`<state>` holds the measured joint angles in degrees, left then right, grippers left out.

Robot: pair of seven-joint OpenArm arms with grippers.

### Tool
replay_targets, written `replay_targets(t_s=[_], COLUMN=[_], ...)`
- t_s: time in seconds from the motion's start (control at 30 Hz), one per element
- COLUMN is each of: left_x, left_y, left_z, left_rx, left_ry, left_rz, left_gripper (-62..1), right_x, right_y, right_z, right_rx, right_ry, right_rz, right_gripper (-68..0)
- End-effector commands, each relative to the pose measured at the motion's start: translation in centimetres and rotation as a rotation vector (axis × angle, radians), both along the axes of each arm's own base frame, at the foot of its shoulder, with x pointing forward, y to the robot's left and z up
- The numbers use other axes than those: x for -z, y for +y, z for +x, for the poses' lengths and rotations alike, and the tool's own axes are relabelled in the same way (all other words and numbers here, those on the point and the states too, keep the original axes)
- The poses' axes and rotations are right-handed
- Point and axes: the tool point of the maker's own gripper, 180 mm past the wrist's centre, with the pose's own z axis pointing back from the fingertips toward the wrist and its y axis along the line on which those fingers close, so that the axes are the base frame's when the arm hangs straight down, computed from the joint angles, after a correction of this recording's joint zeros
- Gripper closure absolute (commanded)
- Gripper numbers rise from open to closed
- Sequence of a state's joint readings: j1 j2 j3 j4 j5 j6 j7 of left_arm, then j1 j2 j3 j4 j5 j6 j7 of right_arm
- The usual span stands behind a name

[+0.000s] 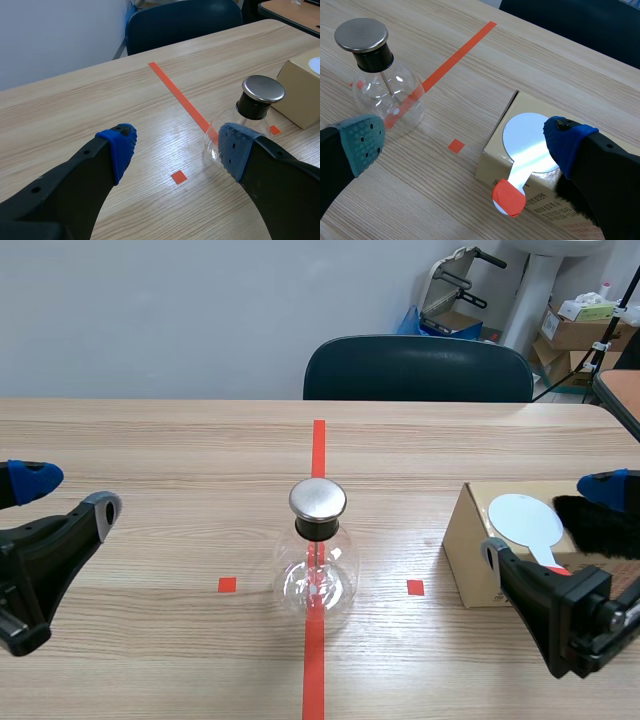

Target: Do the electroscope experiment

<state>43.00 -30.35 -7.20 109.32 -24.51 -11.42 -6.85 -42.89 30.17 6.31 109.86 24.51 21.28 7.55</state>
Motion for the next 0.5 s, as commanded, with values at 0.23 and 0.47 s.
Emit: replay_targets(t_s=[0.23, 0.47], left_x=[-0.46, -0.15], left_y=[-0.62, -0.58], left_z=[-0.16, -0.19], left_rx=[0.023, 0.023], left_ry=[-0.005, 0.011], left_rz=[-0.008, 0.001], left_gripper=[-37.4, -37.4], right_x=[-0.77, -0.77], right_y=[-0.06, -0.05], right_z=[0.23, 0.22], right_rx=[-0.003, -0.004], right_ry=[-0.023, -0.023], right_rz=[0.0, 0.0], right_gripper=[-67.9, -67.9])
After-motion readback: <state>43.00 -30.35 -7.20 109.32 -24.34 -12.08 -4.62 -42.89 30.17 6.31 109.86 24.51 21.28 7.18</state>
